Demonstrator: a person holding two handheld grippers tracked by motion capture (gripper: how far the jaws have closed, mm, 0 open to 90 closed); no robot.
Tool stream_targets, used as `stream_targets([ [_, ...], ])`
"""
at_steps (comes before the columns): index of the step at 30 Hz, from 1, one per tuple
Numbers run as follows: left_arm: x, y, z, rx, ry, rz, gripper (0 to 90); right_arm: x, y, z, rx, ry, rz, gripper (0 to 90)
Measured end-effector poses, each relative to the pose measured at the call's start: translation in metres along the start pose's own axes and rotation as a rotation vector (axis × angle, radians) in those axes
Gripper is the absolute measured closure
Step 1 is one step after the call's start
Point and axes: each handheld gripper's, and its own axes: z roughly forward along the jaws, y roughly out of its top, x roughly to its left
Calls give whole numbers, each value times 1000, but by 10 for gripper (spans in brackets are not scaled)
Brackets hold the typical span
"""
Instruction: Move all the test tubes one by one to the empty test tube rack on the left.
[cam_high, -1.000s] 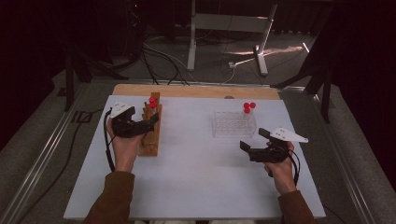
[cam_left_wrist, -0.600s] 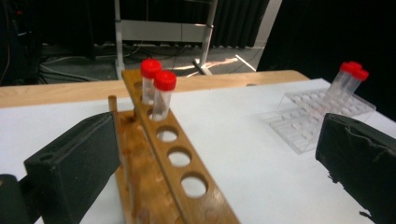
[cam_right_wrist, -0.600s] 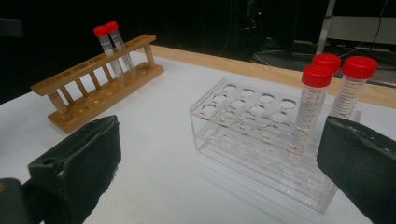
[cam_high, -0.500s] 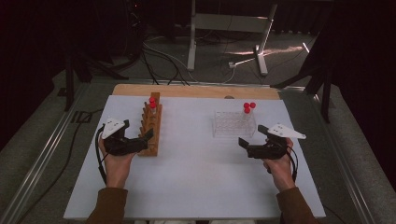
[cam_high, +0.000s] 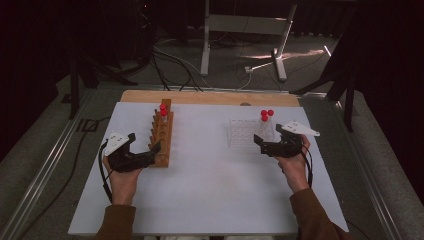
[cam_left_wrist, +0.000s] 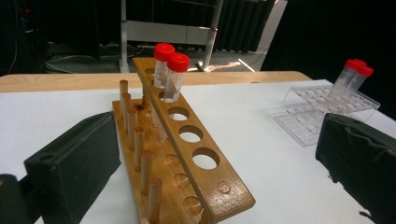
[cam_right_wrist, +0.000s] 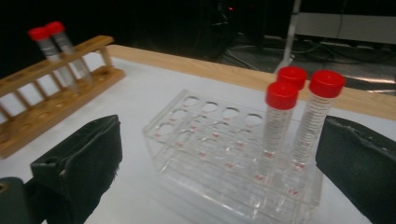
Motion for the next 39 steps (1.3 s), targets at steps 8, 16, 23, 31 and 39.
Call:
stream_targets([
  [8,-2,2,-3,-16,-6,-4,6,-11,1,19,27,-62,14,90],
  [16,-2,2,-5,-23,-6,-11,5,-13,-7,38,49,-145,-14,415],
  [23,-1,0,-4,-18,-8,-15,5,-15,-10,51,51,-196,6,578],
  [31,-1,1,-6,-23,-7,-17,5,-20,-14,59,65,-237,31,696],
  [39,0,1,-7,-26,-4,-23,5,-18,-14,60,65,-248,6,737],
])
